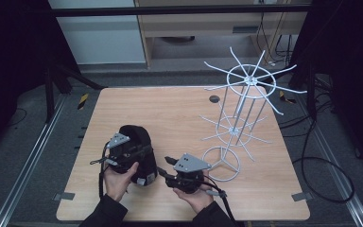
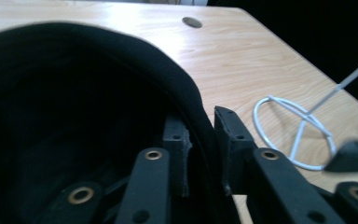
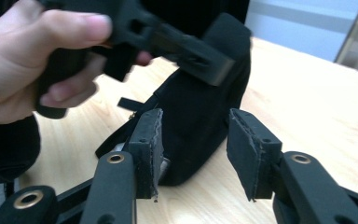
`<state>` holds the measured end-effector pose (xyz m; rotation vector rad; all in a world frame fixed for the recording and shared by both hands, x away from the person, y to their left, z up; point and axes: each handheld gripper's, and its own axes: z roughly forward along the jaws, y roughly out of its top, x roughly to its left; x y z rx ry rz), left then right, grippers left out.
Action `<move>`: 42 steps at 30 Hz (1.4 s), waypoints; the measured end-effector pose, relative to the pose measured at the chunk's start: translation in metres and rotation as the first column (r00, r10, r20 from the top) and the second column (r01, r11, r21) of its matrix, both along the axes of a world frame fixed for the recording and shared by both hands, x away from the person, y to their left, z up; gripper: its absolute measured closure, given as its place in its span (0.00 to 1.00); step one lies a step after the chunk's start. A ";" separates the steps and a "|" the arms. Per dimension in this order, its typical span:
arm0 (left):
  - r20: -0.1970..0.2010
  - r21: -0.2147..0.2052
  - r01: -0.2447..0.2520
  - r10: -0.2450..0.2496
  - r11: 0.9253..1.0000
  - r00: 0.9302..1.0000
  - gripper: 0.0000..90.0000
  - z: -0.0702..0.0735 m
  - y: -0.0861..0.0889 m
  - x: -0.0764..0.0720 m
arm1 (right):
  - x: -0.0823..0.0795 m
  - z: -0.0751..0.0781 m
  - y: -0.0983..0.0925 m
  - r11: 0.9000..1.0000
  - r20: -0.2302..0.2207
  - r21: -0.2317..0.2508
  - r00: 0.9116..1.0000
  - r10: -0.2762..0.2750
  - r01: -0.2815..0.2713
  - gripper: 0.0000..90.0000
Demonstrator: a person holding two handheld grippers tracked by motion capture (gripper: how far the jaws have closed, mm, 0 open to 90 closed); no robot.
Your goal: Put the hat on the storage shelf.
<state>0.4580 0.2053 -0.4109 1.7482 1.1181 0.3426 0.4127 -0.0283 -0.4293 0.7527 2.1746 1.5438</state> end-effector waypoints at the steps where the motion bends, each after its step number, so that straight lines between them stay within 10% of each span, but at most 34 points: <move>1: 0.004 -0.001 0.003 -0.003 1.000 1.000 0.85 0.002 0.001 -0.001 | 0.000 0.002 -0.003 1.000 0.004 0.001 1.000 -0.008 0.008 0.61; 15: 0.110 -0.052 0.115 -0.108 0.992 0.988 0.90 0.033 0.013 -0.025 | 0.009 -0.011 0.002 1.000 -0.042 -0.029 0.999 -0.010 0.009 0.55; 34: 0.132 -0.082 0.145 -0.133 0.986 0.982 0.90 0.036 0.007 -0.029 | 0.006 -0.024 0.018 0.994 -0.080 -0.029 0.991 0.106 -0.109 0.62; 42: 0.132 -0.086 0.153 -0.141 0.984 0.981 0.91 0.035 0.006 -0.030 | 0.008 -0.027 0.022 0.994 -0.089 -0.026 0.990 0.106 -0.108 0.97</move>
